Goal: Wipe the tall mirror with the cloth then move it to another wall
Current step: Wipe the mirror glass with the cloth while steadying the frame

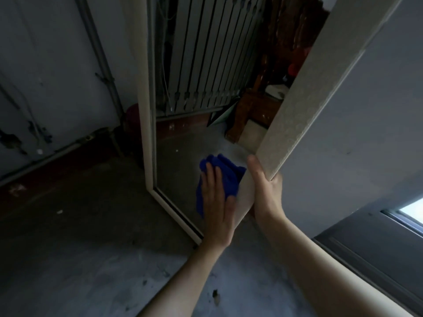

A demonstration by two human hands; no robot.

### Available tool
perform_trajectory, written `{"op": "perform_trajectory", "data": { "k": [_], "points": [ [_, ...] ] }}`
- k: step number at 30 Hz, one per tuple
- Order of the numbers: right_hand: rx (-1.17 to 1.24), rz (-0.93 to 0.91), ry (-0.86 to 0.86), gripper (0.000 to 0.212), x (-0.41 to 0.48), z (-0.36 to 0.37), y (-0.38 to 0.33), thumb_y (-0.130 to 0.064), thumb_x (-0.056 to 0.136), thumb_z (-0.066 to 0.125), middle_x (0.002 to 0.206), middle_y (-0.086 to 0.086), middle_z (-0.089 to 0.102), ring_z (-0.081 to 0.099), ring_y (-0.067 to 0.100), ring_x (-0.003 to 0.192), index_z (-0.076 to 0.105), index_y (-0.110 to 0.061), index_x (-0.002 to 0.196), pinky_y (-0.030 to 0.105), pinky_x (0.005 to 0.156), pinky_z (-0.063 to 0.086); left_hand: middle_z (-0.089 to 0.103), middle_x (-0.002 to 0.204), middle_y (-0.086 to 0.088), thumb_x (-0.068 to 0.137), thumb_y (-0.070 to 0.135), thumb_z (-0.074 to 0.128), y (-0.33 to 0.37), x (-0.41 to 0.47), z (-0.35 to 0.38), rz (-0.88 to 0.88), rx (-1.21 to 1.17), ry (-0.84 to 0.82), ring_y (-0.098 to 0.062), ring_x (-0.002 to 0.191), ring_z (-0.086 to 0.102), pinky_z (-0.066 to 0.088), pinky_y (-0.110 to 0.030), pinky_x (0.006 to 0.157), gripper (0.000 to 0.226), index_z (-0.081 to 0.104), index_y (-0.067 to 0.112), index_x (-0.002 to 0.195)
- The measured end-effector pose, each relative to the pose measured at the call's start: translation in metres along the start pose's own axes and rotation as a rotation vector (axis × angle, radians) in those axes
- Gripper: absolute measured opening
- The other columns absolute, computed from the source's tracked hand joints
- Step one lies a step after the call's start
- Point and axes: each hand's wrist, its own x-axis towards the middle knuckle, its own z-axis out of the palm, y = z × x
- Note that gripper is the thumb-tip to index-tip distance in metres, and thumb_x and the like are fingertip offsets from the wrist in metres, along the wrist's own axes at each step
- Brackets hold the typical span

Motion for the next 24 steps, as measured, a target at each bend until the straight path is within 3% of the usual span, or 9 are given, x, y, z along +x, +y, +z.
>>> {"op": "perform_trajectory", "data": {
  "k": [2,5,6,8,12,17,20,22,24],
  "points": [
    [0.001,-0.005,-0.023,0.036,0.001,-0.001,0.002,-0.062,0.054,0.068,0.079,-0.01,0.072,0.07,0.008,0.08,0.065,-0.042,0.085,0.03,0.07,0.057,-0.012,0.157,0.02,0.096,0.044,0.025,-0.003,0.029,-0.002,0.012,0.057,0.123,-0.008,0.147,-0.01,-0.001,-0.037,0.121,0.059,-0.01,0.049,0.143],
    [-0.014,-0.014,-0.003,0.063,0.001,-0.002,0.005,-0.064,0.055,0.069,0.094,0.002,0.069,0.068,0.018,0.091,0.062,-0.024,0.104,0.045,0.083,0.055,-0.001,0.16,0.005,0.098,0.032,0.028,-0.018,0.075,-0.021,-0.074,0.007,0.292,-0.015,0.149,-0.001,0.005,-0.04,0.122,0.055,0.0,0.035,0.145],
    [-0.012,-0.017,0.002,0.06,0.001,-0.001,0.004,-0.062,0.056,0.069,0.094,0.003,0.07,0.068,0.02,0.093,0.063,-0.024,0.102,0.046,0.085,0.055,0.002,0.16,-0.001,0.098,0.03,0.029,-0.026,0.088,-0.03,-0.092,-0.021,0.327,-0.018,0.149,0.002,0.006,-0.043,0.122,0.055,0.003,0.029,0.146],
    [-0.019,-0.032,-0.004,0.043,0.003,-0.001,0.006,-0.058,0.059,0.07,0.088,-0.002,0.07,0.068,0.018,0.092,0.065,-0.032,0.093,0.043,0.084,0.056,0.005,0.161,-0.009,0.097,0.031,0.028,-0.045,0.107,-0.045,-0.109,-0.041,0.365,-0.023,0.149,0.006,0.008,-0.044,0.121,0.056,0.005,0.023,0.148],
    [-0.046,-0.047,-0.021,0.034,0.006,-0.003,0.01,-0.057,0.06,0.068,0.076,-0.017,0.067,0.066,0.002,0.081,0.063,-0.036,0.086,0.026,0.072,0.052,0.004,0.16,-0.012,0.097,0.034,0.025,-0.079,0.126,-0.06,-0.193,-0.036,0.411,-0.025,0.148,0.008,0.011,-0.041,0.121,0.06,0.005,0.014,0.15],
    [-0.048,-0.052,-0.014,0.035,0.006,-0.005,0.013,-0.059,0.058,0.067,0.075,-0.02,0.067,0.065,-0.001,0.08,0.062,-0.04,0.086,0.024,0.071,0.053,0.005,0.161,-0.005,0.102,0.033,0.023,-0.103,0.121,-0.064,-0.458,-0.12,0.439,-0.026,0.146,0.015,0.016,-0.047,0.119,0.054,0.001,0.025,0.151],
    [-0.016,-0.043,0.004,0.06,0.005,-0.003,0.013,-0.062,0.054,0.067,0.083,-0.014,0.066,0.065,0.0,0.082,0.06,-0.028,0.102,0.025,0.074,0.051,0.007,0.161,-0.006,0.102,0.03,0.027,-0.099,0.097,-0.049,-0.537,-0.152,0.427,-0.026,0.147,0.014,0.015,-0.05,0.119,0.056,0.002,0.023,0.151],
    [-0.028,-0.036,0.013,0.073,0.003,-0.003,0.012,-0.064,0.054,0.068,0.087,-0.011,0.065,0.065,0.002,0.084,0.057,-0.019,0.11,0.028,0.075,0.051,0.004,0.161,-0.009,0.101,0.026,0.03,-0.094,0.069,-0.033,-0.469,-0.16,0.391,-0.025,0.148,0.01,0.012,-0.05,0.119,0.057,0.003,0.016,0.151],
    [-0.02,-0.019,0.014,0.085,0.002,-0.002,0.011,-0.066,0.052,0.068,0.095,-0.008,0.064,0.064,0.006,0.09,0.053,-0.017,0.119,0.029,0.078,0.052,0.001,0.161,-0.005,0.096,0.034,0.031,-0.088,0.04,-0.019,-0.458,-0.256,0.342,-0.024,0.148,0.008,0.011,-0.052,0.12,0.063,0.001,0.021,0.151]
  ]
}}
